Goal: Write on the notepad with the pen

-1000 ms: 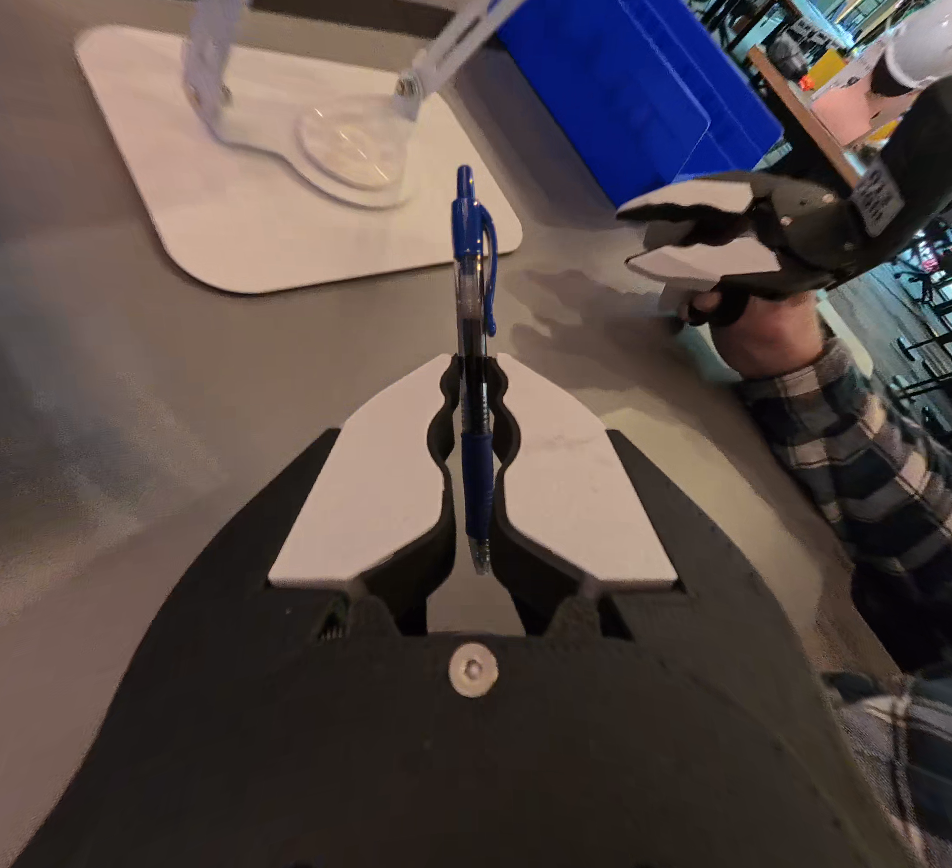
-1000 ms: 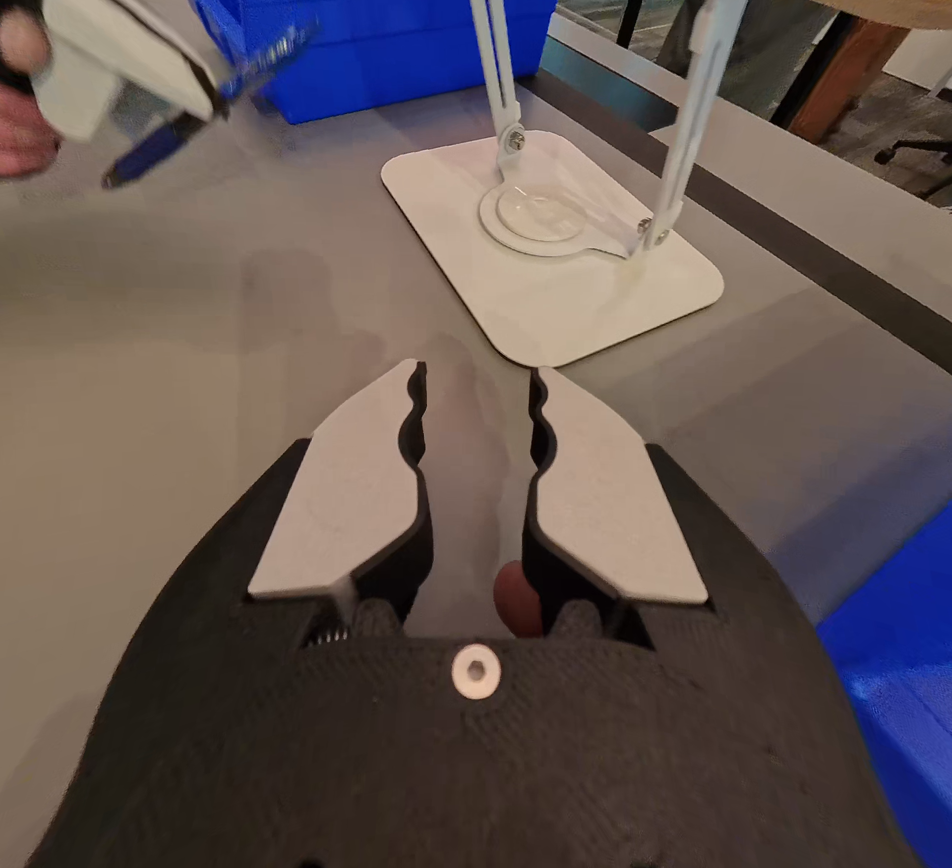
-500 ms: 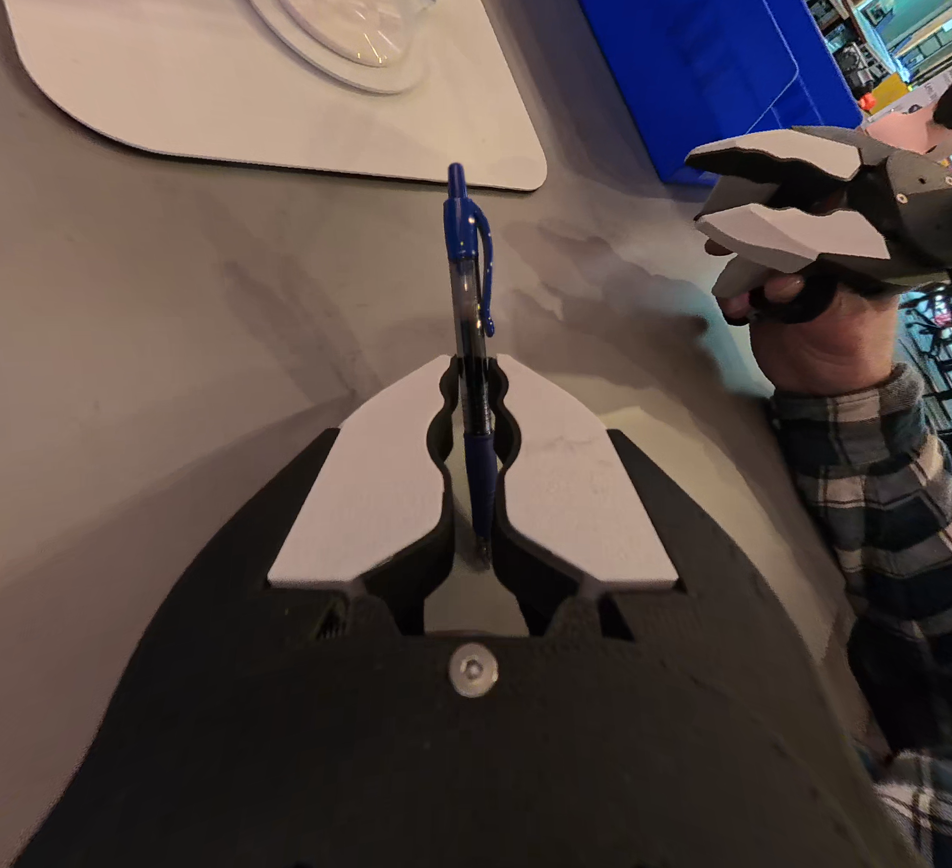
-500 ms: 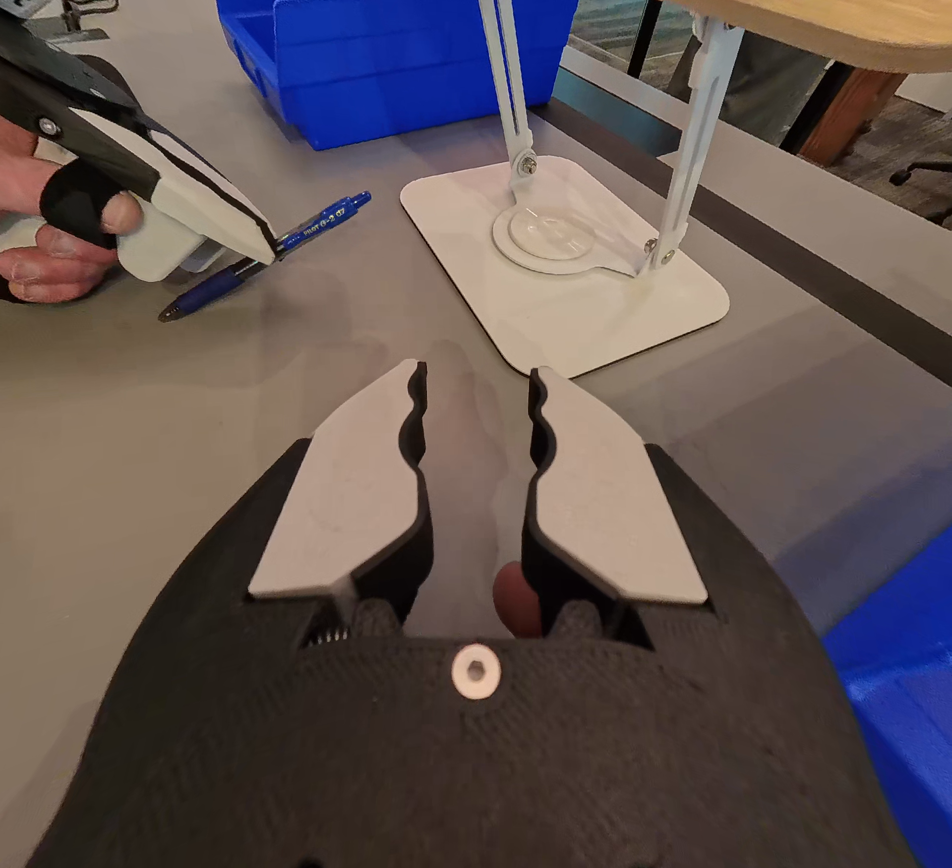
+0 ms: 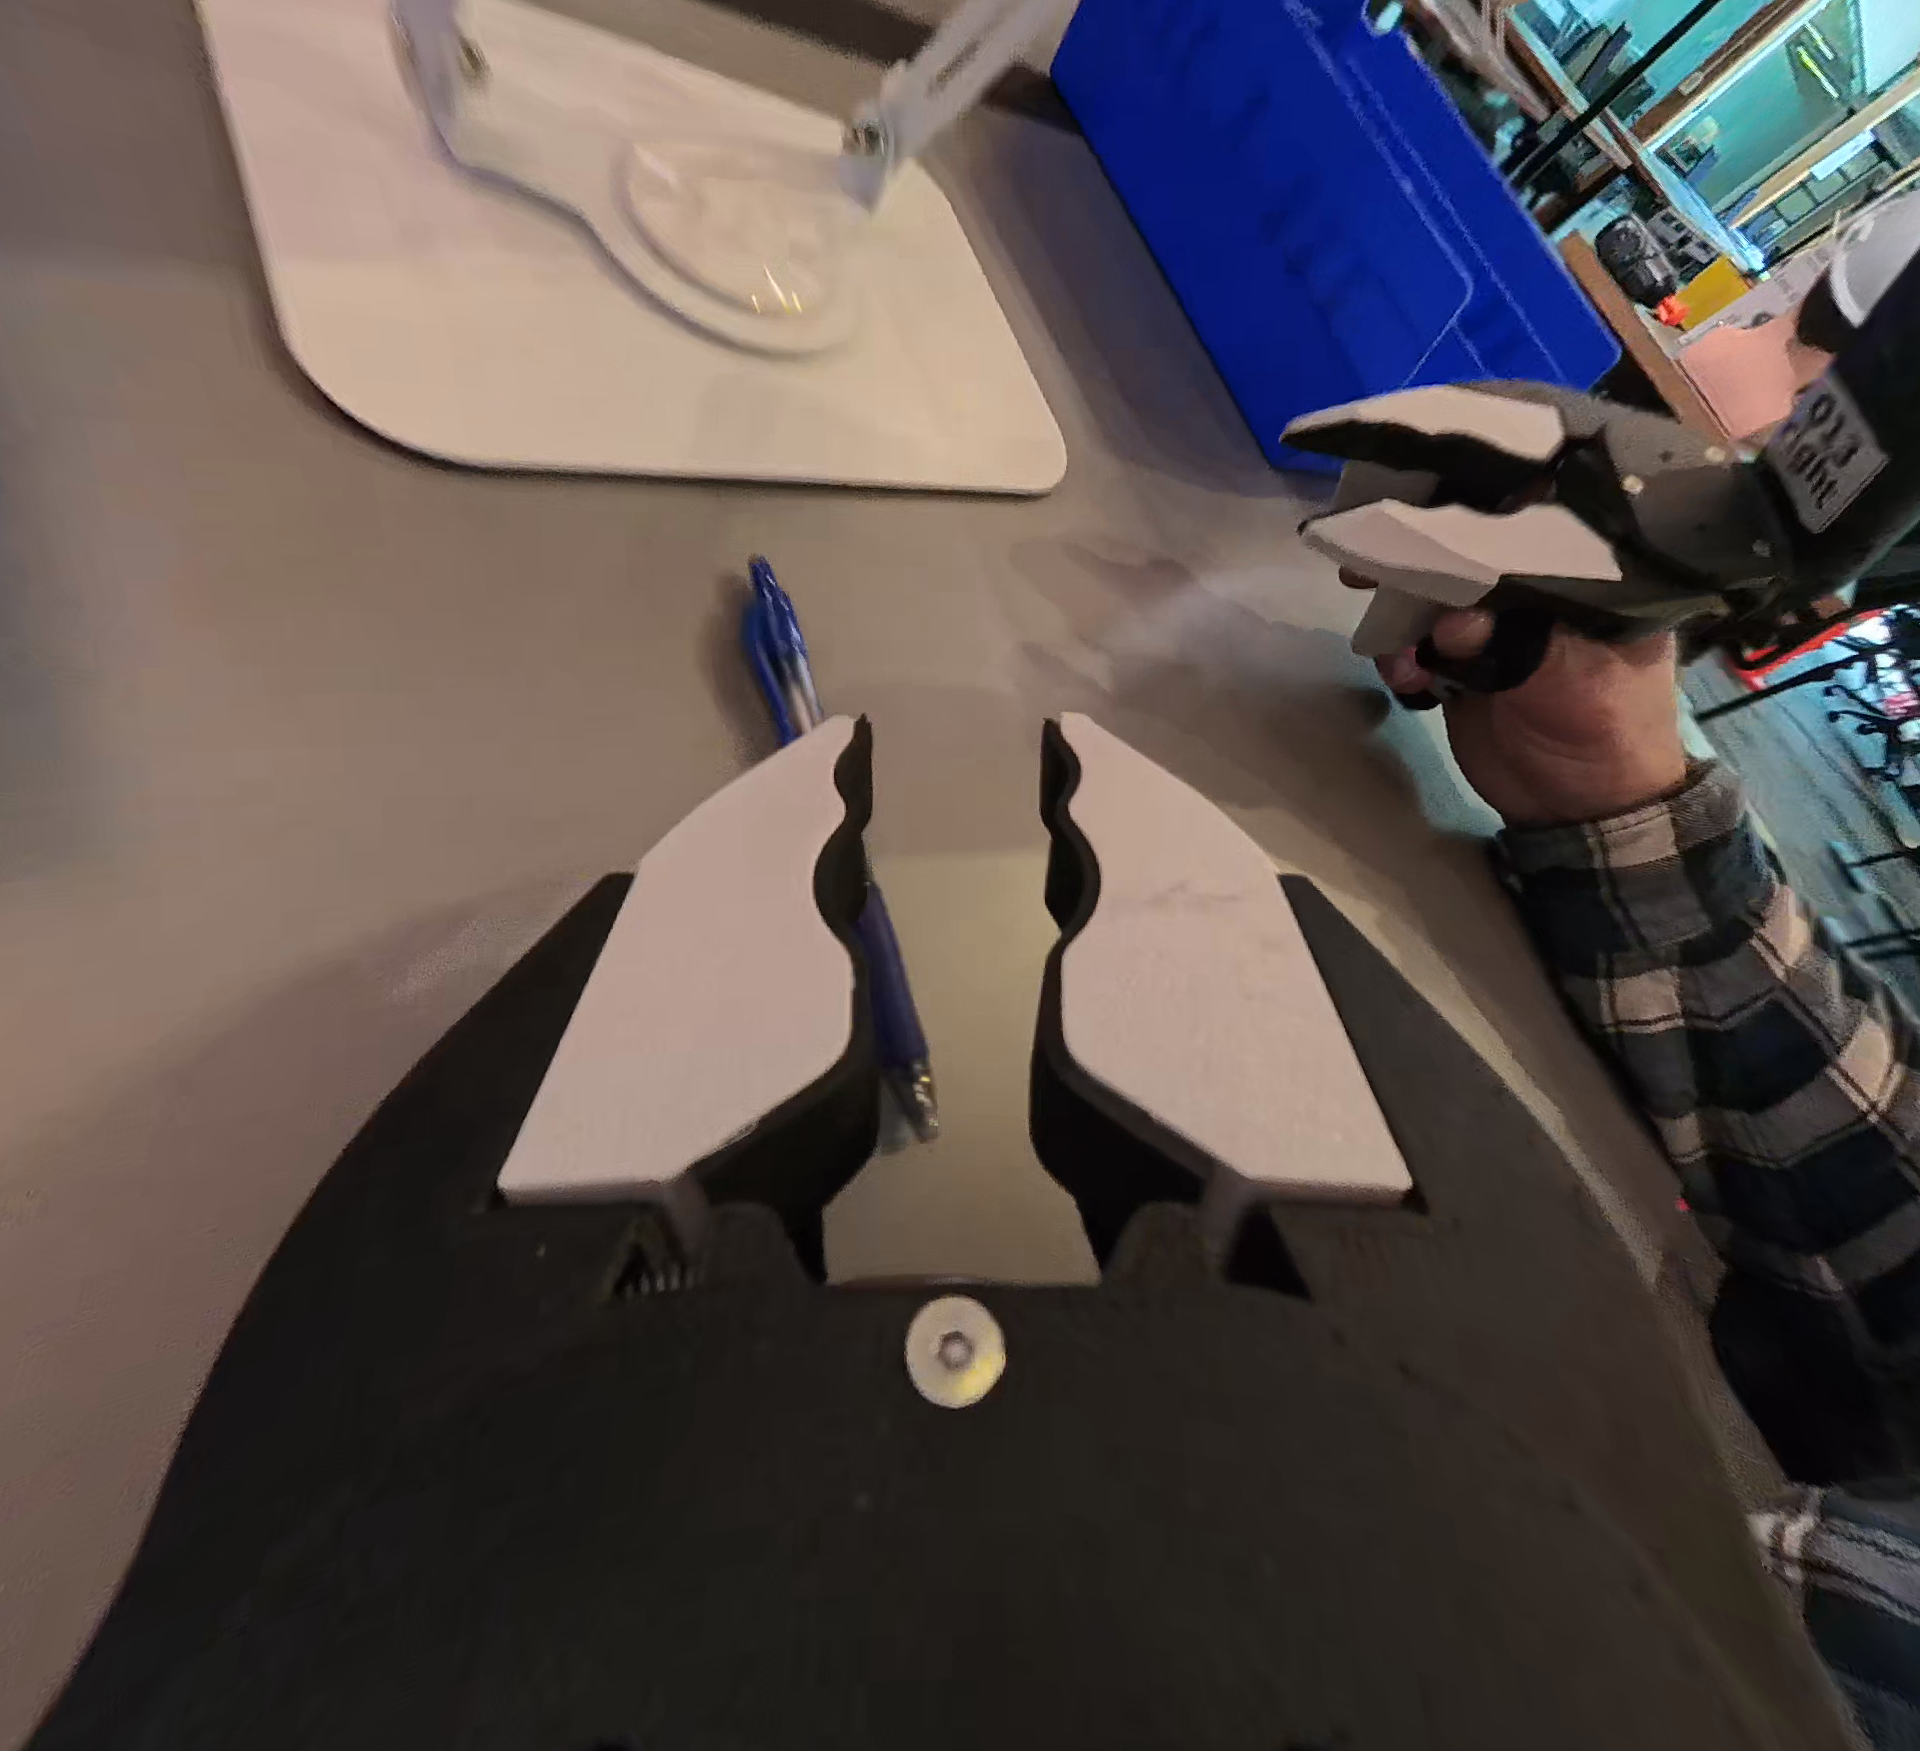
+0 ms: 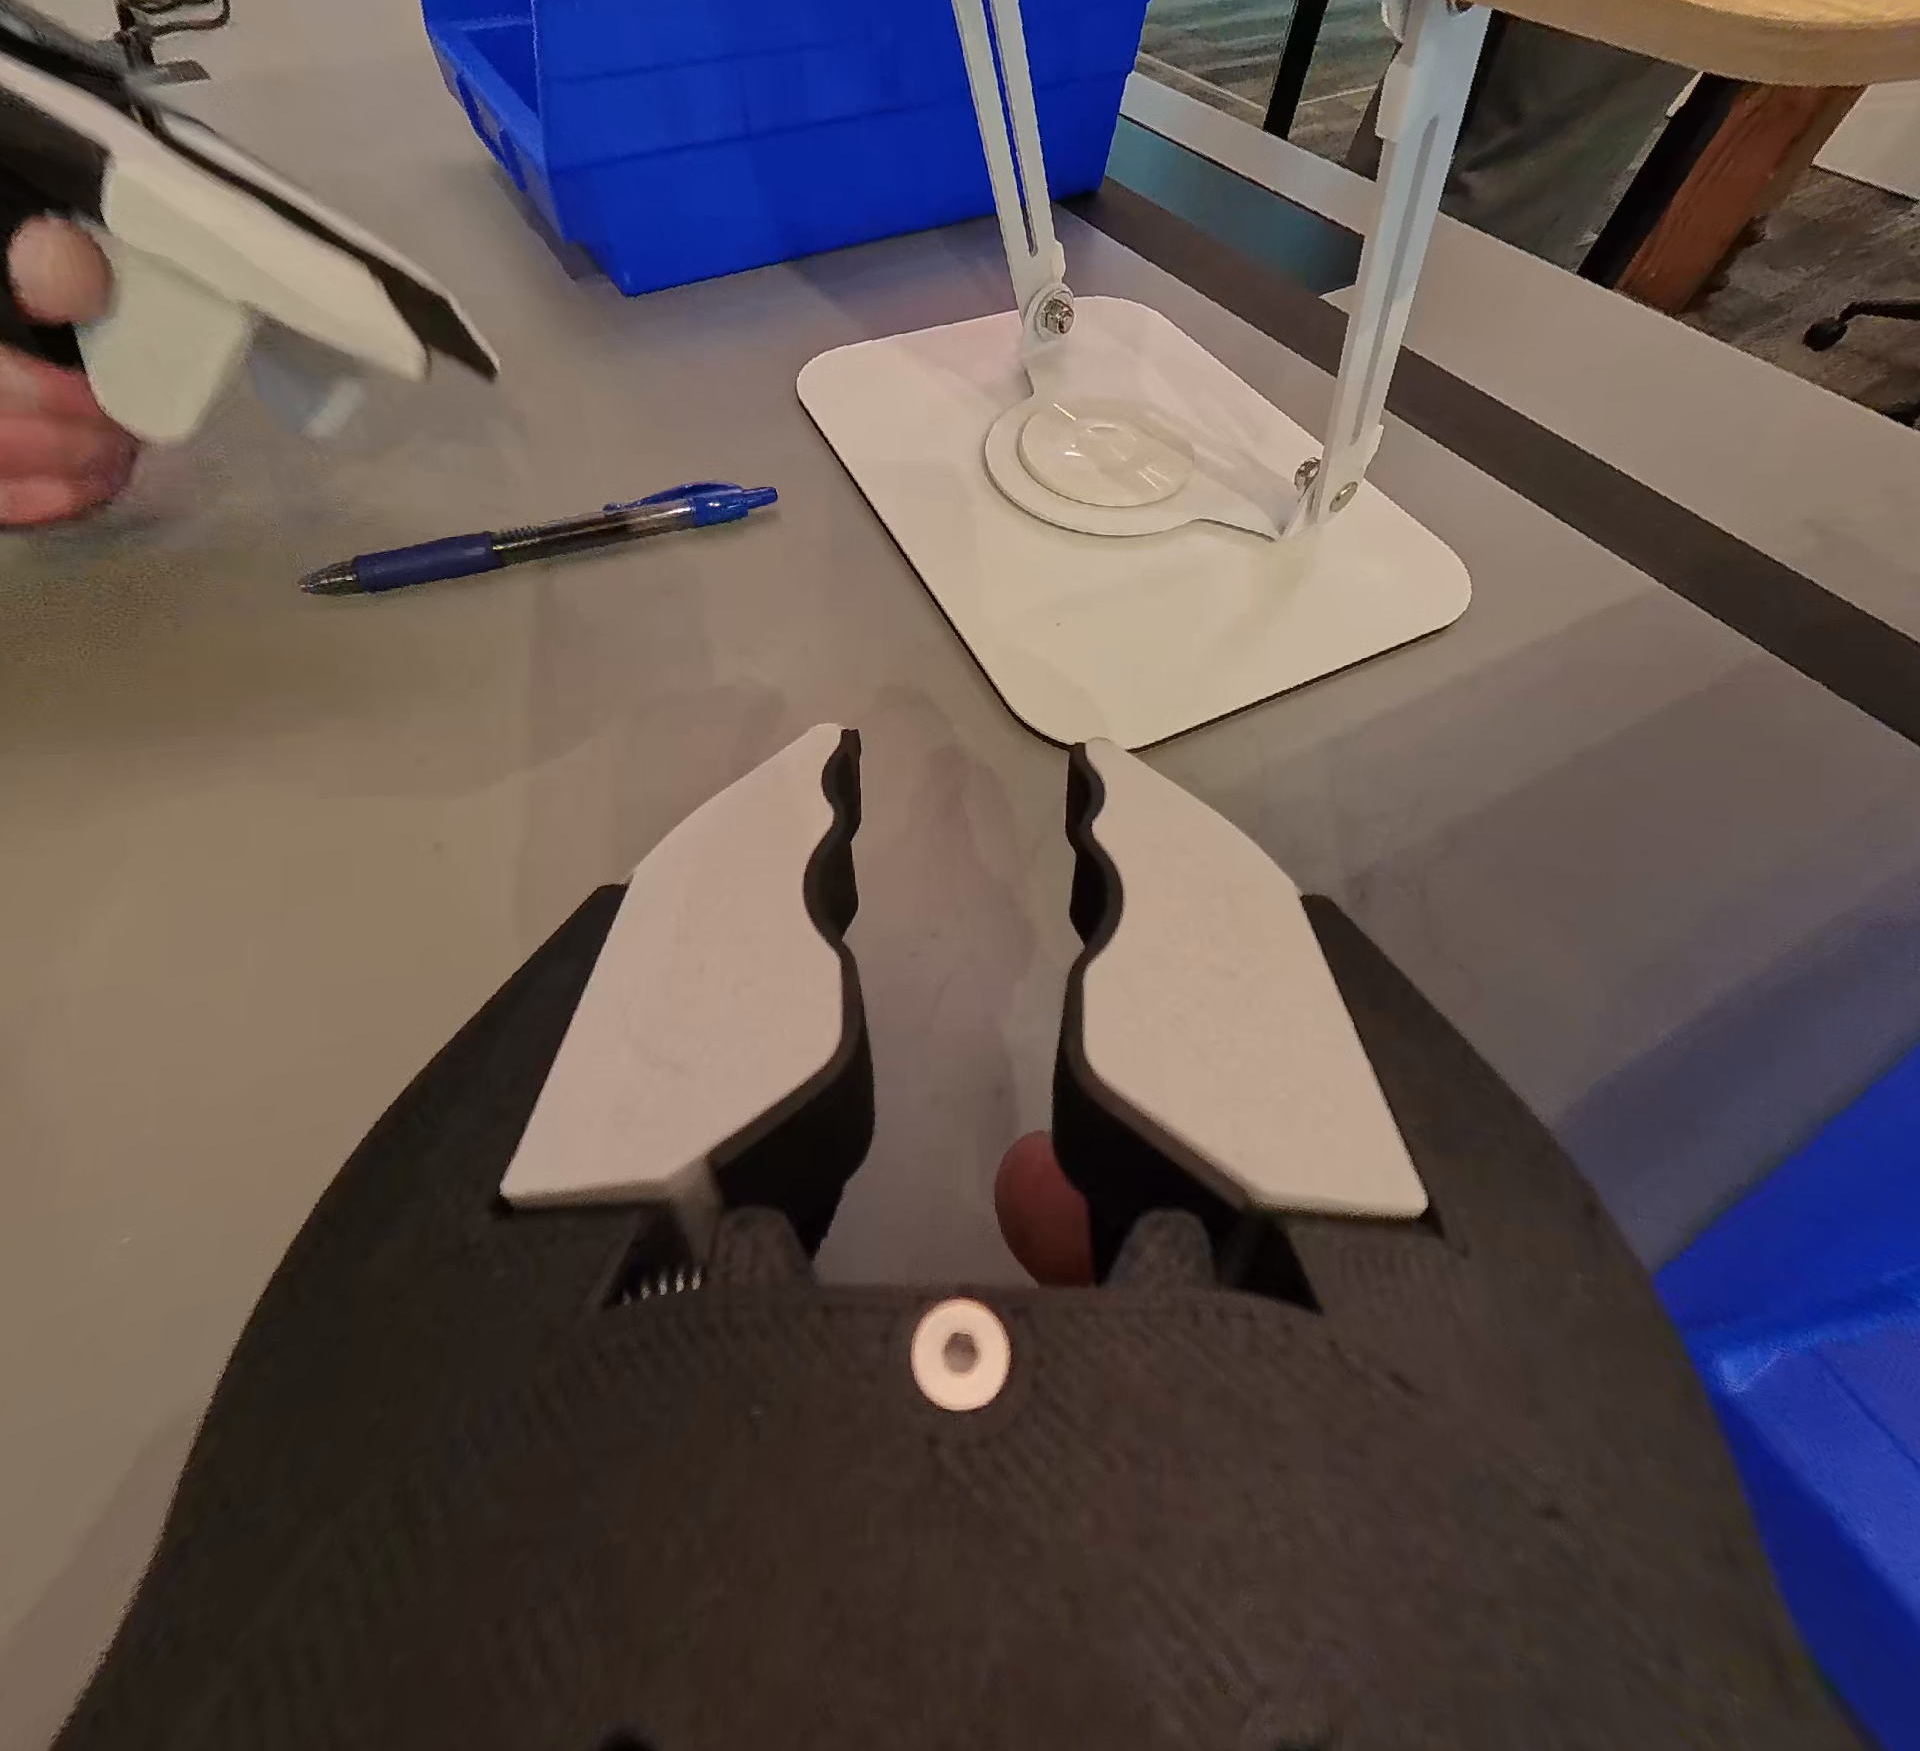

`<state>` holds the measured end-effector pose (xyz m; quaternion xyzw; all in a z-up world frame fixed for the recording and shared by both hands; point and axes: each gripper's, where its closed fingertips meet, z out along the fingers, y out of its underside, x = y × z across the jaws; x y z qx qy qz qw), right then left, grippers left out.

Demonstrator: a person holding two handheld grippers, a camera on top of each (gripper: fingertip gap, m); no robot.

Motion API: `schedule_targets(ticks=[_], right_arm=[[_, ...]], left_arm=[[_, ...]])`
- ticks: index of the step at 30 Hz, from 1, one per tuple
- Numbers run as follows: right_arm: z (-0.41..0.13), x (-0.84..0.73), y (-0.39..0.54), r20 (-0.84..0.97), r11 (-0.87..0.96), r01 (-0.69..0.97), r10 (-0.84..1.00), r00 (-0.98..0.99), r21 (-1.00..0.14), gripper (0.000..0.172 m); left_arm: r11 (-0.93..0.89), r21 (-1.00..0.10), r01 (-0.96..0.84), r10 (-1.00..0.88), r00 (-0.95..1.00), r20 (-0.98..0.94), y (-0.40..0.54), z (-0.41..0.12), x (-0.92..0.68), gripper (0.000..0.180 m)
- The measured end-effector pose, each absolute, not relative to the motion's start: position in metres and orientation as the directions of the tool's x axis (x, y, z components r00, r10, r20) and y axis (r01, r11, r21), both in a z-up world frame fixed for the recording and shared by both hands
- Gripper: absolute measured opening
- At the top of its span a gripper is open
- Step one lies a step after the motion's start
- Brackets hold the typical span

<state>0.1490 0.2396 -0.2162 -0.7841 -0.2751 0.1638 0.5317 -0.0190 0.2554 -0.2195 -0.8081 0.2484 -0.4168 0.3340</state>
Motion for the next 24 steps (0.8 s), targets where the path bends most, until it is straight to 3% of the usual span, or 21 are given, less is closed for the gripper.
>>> schedule_targets(ticks=[6,10,14,22,24], right_arm=[[-0.217,0.148,0.239,0.032,-0.285,0.256,0.608,0.793,-0.924,0.038],[-0.216,0.147,0.239,0.032,-0.284,0.256,0.610,0.791,-0.924,0.038],[-0.217,0.147,0.239,0.034,-0.286,0.261,0.611,0.791,-0.922,0.038],[-0.218,0.146,0.239,0.035,-0.288,0.268,0.618,0.785,-0.919,0.039],[-0.219,0.146,0.239,0.032,-0.291,0.267,0.620,0.784,-0.919,0.039]], left_arm=[[-0.490,-0.867,-0.092,-0.676,0.668,0.311,0.334,-0.151,-0.093,0.033],[-0.443,-0.868,-0.223,-0.634,0.762,0.128,0.407,-0.132,-0.136,0.040],[-0.495,-0.777,-0.389,-0.592,0.806,-0.027,0.478,-0.152,-0.160,0.039],[-0.718,-0.481,-0.503,-0.573,0.819,-0.002,0.548,-0.231,-0.163,0.041],[-0.713,-0.408,-0.570,-0.588,0.803,-0.094,0.553,-0.245,-0.167,0.041]])
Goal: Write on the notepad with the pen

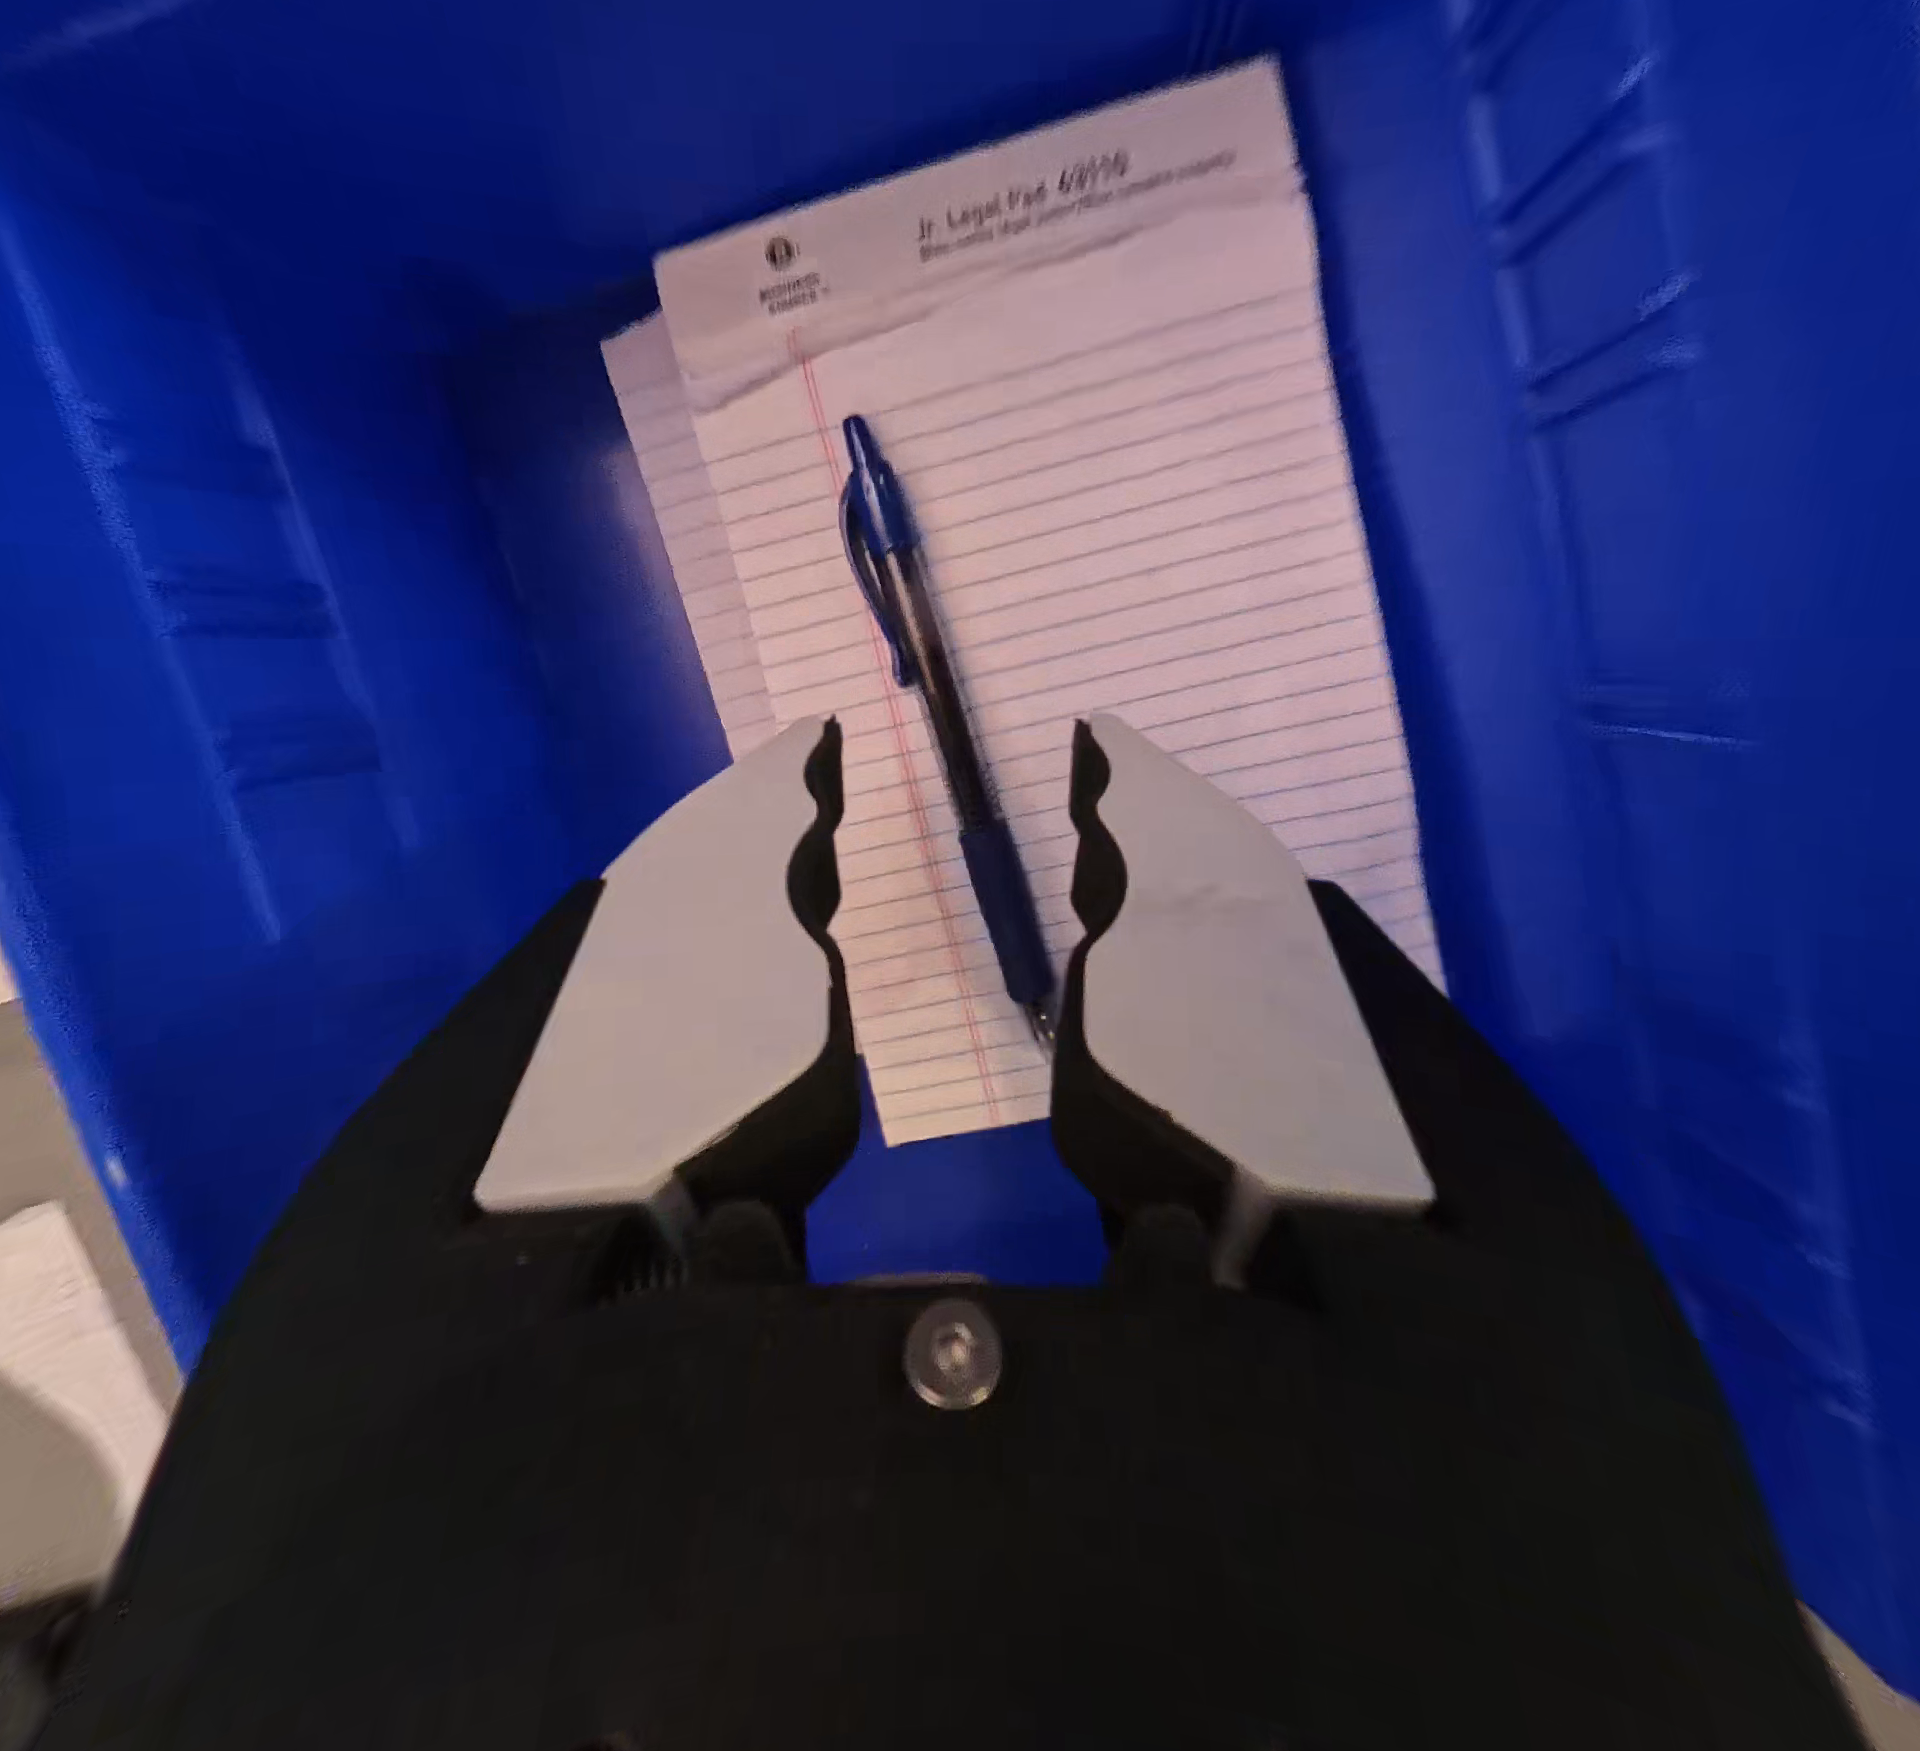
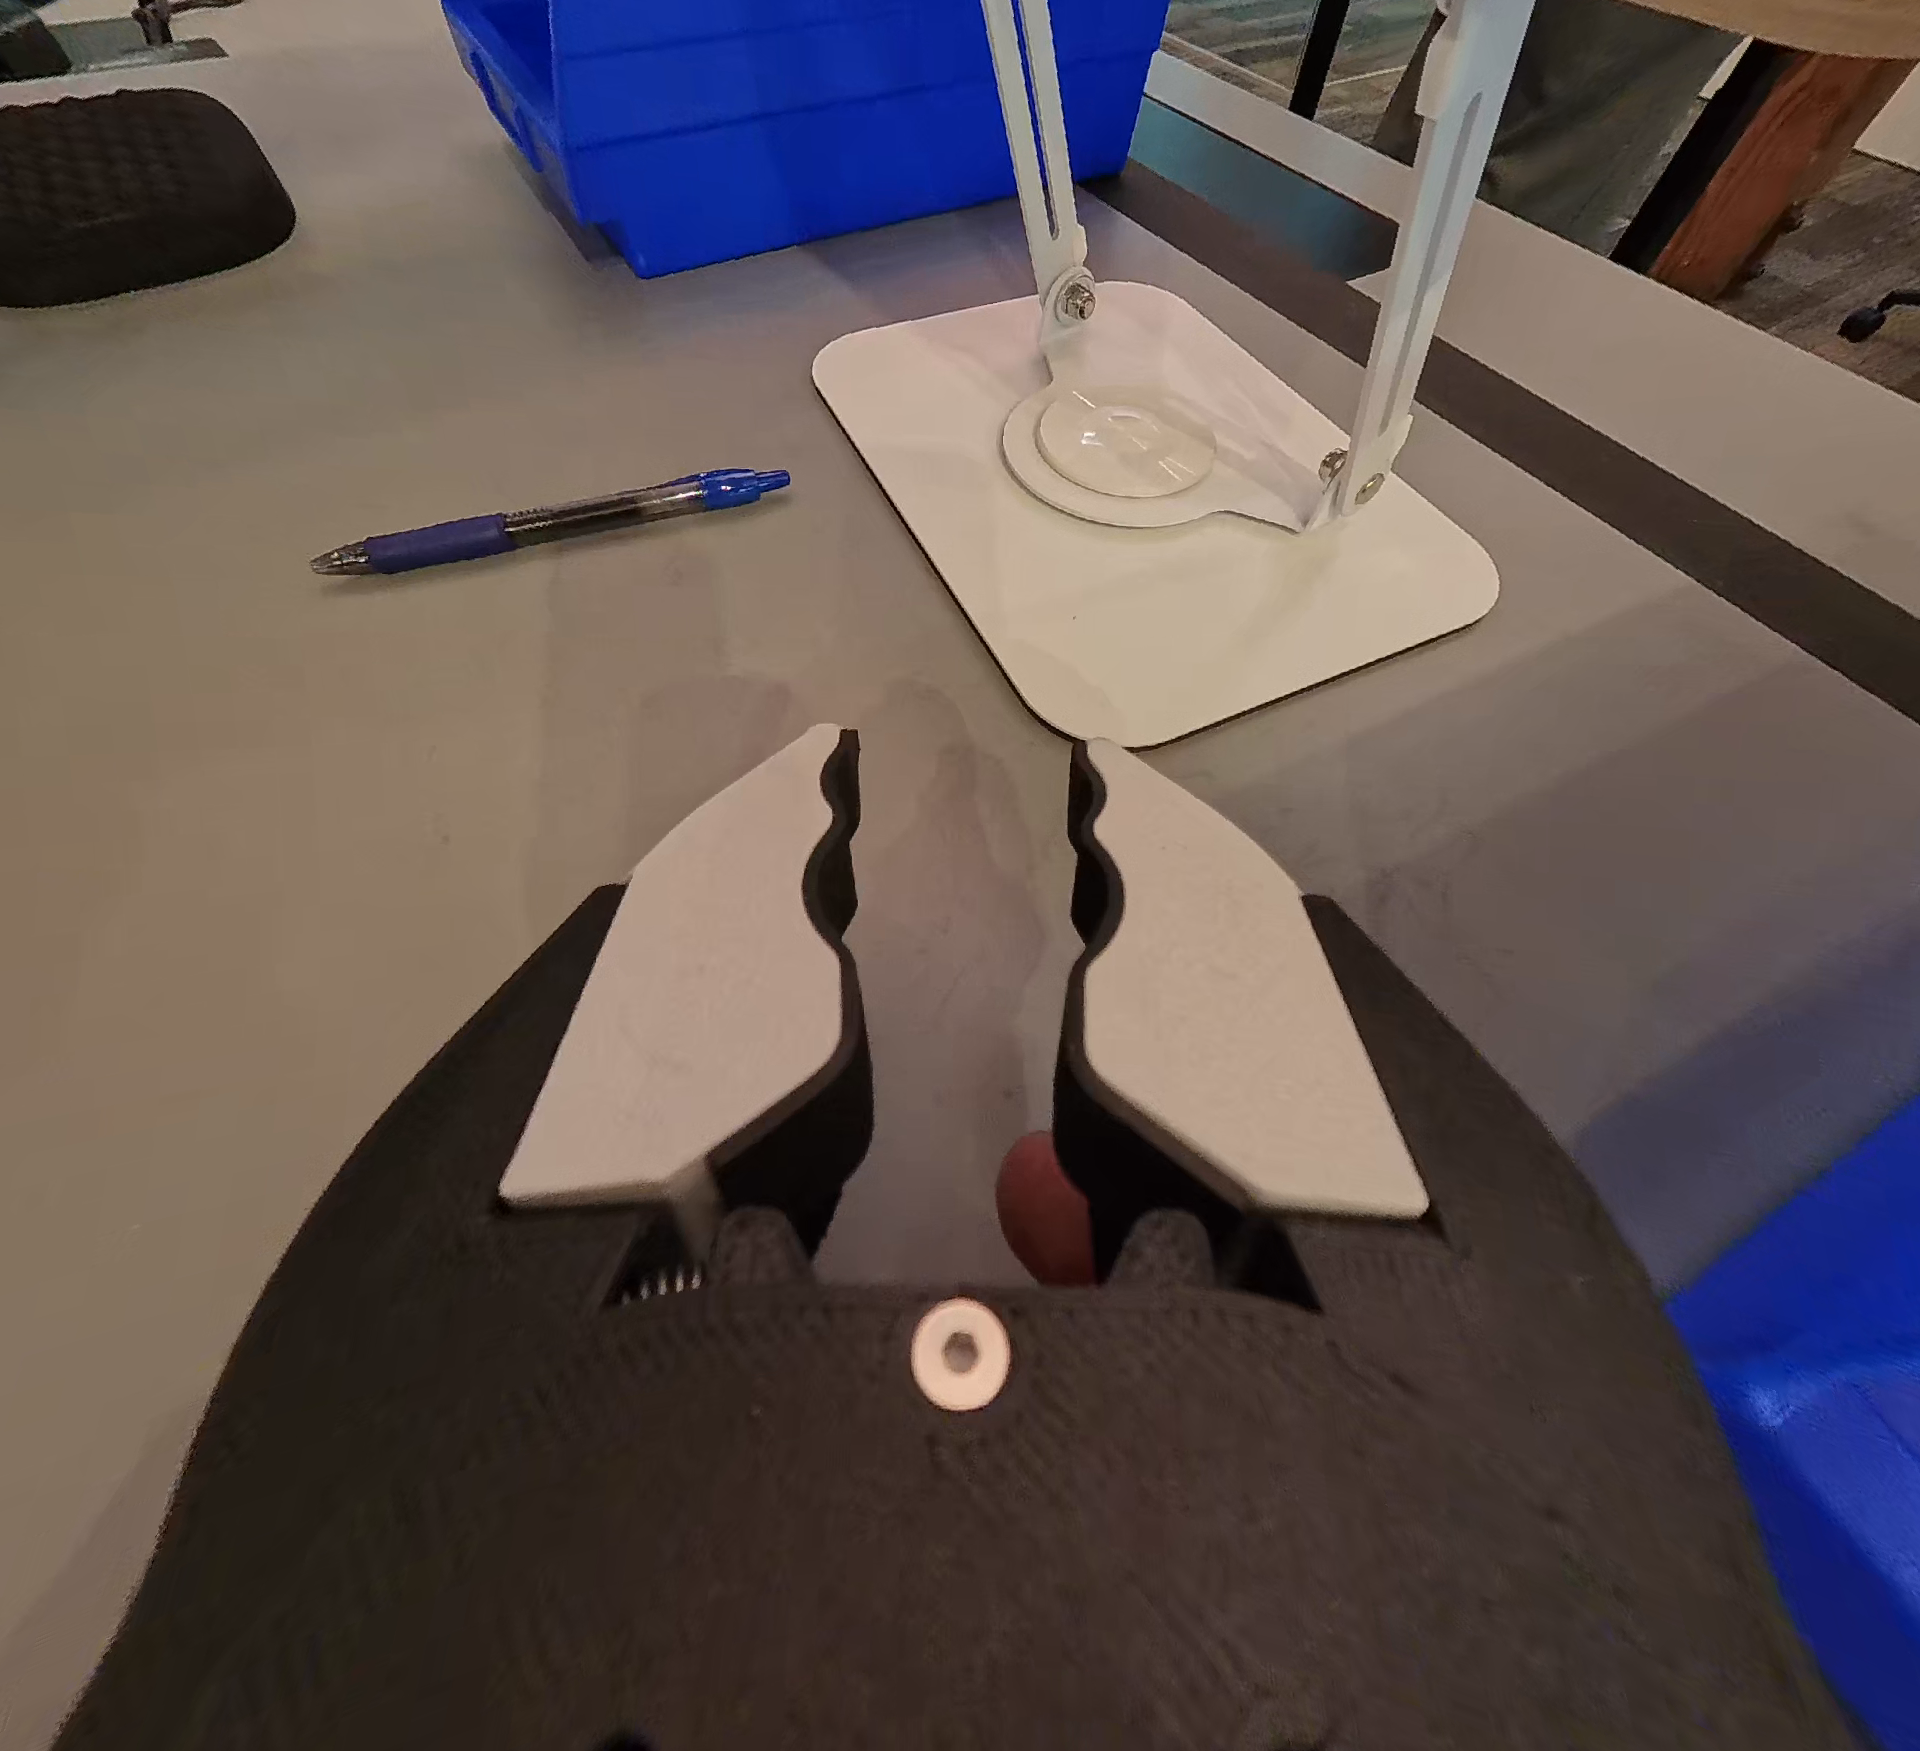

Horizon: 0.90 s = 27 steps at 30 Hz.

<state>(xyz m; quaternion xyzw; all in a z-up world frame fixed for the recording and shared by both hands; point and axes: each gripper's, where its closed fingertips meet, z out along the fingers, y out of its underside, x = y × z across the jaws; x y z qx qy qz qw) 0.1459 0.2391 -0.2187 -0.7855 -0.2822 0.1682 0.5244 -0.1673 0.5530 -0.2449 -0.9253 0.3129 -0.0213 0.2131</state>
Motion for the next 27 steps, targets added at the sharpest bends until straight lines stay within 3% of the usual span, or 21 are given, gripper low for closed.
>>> schedule_targets(ticks=[5,8,13,20,27], right_arm=[[-0.219,0.145,0.239,0.026,-0.294,0.265,0.623,0.782,-0.919,0.039],[-0.219,0.145,0.239,0.027,-0.293,0.266,0.623,0.782,-0.918,0.039],[-0.218,0.145,0.239,0.028,-0.291,0.265,0.623,0.782,-0.919,0.039],[-0.217,0.145,0.239,0.017,-0.291,0.253,0.624,0.781,-0.923,0.039],[-0.217,0.142,0.238,0.024,-0.287,0.262,0.631,0.776,-0.921,0.039]], left_arm=[[-0.733,-0.308,-0.607,-0.601,0.789,-0.125,0.554,-0.274,-0.168,0.035],[-0.749,-0.355,-0.559,-0.590,0.807,-0.026,0.553,-0.276,-0.158,0.010],[-0.740,-0.440,-0.509,-0.576,0.818,0.021,0.555,-0.266,-0.157,0.010],[-0.631,-0.698,-0.340,-0.615,0.767,0.182,0.510,-0.166,-0.151,0.010],[-0.550,-0.780,-0.297,-0.706,0.664,0.246,0.412,-0.130,-0.135,0.009]])
